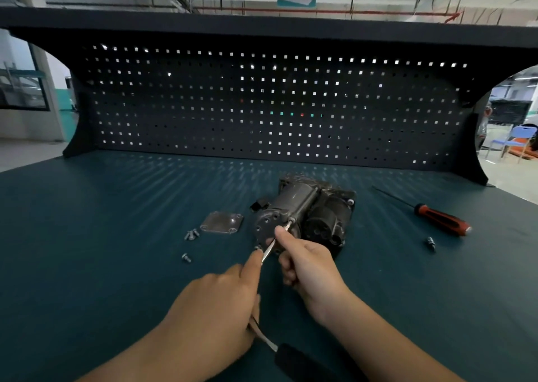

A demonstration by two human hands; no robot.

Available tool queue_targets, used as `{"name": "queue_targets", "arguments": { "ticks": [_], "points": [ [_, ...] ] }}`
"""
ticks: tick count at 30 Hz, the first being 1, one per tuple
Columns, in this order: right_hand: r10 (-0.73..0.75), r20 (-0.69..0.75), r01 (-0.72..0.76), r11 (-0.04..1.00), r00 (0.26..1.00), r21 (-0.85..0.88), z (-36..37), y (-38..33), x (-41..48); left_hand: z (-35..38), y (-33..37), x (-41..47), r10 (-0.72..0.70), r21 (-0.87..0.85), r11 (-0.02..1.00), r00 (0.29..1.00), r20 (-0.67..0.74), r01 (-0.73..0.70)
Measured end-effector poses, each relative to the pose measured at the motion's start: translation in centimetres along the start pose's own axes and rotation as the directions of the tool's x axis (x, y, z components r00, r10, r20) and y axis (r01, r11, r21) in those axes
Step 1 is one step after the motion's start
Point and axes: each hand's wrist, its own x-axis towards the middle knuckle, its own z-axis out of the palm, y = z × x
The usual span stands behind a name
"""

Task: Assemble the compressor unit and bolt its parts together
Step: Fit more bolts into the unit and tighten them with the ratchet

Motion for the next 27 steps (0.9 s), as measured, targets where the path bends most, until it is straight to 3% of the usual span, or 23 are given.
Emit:
{"name": "queue_targets", "arguments": {
  "ticks": [1,2,3,4,5,6,7,8,9,11,14,16,17,18,19,21,22,23,24,25,26,27],
  "points": [
    [-0.013,0.016,0.013,1.0,1.0,0.018,0.0,0.0,0.0,0.0,-0.2,-0.1,-0.098,-0.236,0.968,0.995,-0.024,0.089],
    [-0.018,0.03,0.017,0.999,0.999,0.04,-0.1,0.0,0.1,-0.1,-0.2,-0.2,-0.223,-0.535,0.821,0.975,0.019,0.199],
    [-0.014,0.043,0.011,0.998,0.999,0.064,-0.2,0.0,0.1,-0.3,-0.1,-0.3,-0.257,-0.765,0.571,0.95,0.176,0.296],
    [-0.002,0.053,-0.002,0.996,0.999,0.09,-0.2,0.0,0.1,-0.8,0.3,-0.3,-0.255,-0.882,0.223,0.898,0.359,0.415],
    [0.012,0.063,-0.02,0.993,0.998,0.117,-0.3,0.0,0.1,-0.6,0.2,-0.3,-0.206,-0.87,-0.145,0.846,0.492,0.471],
    [0.026,0.073,-0.036,0.989,0.997,0.141,-0.3,0.0,0.1,-0.6,0.3,-0.2,-0.155,-0.778,-0.425,0.81,0.566,0.462],
    [0.037,0.08,-0.049,0.987,0.996,0.155,-0.3,-0.1,0.2,-0.5,0.2,-0.1,-0.115,-0.684,-0.593,0.796,0.594,0.425],
    [0.044,0.084,-0.057,0.986,0.995,0.16,-0.3,-0.1,0.2,-0.7,0.2,-0.1,-0.089,-0.634,-0.65,0.787,0.61,0.418],
    [0.048,0.084,-0.06,0.986,0.995,0.157,-0.2,-0.1,0.2,-0.8,0.2,-0.1,-0.101,-0.653,-0.623,0.783,0.613,0.431],
    [0.043,0.074,-0.054,0.988,0.996,0.141,-0.1,0.1,0.2,-0.7,0.2,-0.1,-0.239,-0.792,-0.381,0.777,0.582,0.477],
    [0.011,0.025,-0.013,0.998,1.0,0.062,0.0,0.2,0.1,-0.6,-0.1,-0.2,-0.348,-0.888,0.24,0.889,0.298,0.392],
    [-0.027,-0.019,0.026,1.0,0.999,-0.007,-0.1,0.3,0.1,-0.7,-0.5,-0.3,-0.288,-0.632,0.734,0.957,0.042,0.249],
    [-0.036,-0.036,0.035,0.999,0.999,-0.019,-0.1,0.4,0.1,-0.5,-0.5,-0.3,-0.201,-0.333,0.927,0.978,-0.052,0.172],
    [-0.035,-0.037,0.035,0.999,0.999,-0.008,-0.1,0.4,0.1,0.0,-0.3,-0.2,-0.051,0.043,0.998,0.993,-0.103,0.055],
    [-0.019,-0.022,0.02,0.999,1.0,0.027,-0.1,0.3,0.1,0.2,0.0,-0.1,0.062,0.322,0.946,0.997,-0.054,-0.042],
    [0.042,0.031,-0.046,0.99,0.999,0.132,0.1,0.1,-0.1,0.0,0.3,-0.2,0.159,0.343,0.923,0.984,0.077,-0.176],
    [0.065,0.054,-0.073,0.983,0.996,0.171,0.1,0.1,-0.1,0.5,0.5,-0.3,0.141,0.194,0.971,0.99,0.018,-0.142],
    [0.076,0.072,-0.089,0.976,0.995,0.197,0.1,0.0,-0.1,0.3,0.5,-0.1,0.019,-0.043,0.999,0.999,-0.045,-0.021],
    [0.079,0.085,-0.096,0.971,0.993,0.217,0.0,0.0,0.0,0.0,0.5,0.1,-0.129,-0.285,0.95,0.992,0.002,0.125],
    [0.078,0.095,-0.098,0.968,0.992,0.233,-0.1,0.0,0.1,-0.6,0.7,0.2,-0.241,-0.589,0.763,0.963,0.123,0.267],
    [0.076,0.101,-0.099,0.965,0.992,0.243,-0.1,0.0,0.2,-1.0,0.5,0.0,-0.276,-0.809,0.43,0.911,0.306,0.402],
    [0.076,0.105,-0.101,0.964,0.991,0.248,0.0,-0.1,0.2,-1.0,0.1,-0.3,-0.203,-0.866,-0.024,0.845,0.494,0.5]
  ]
}}
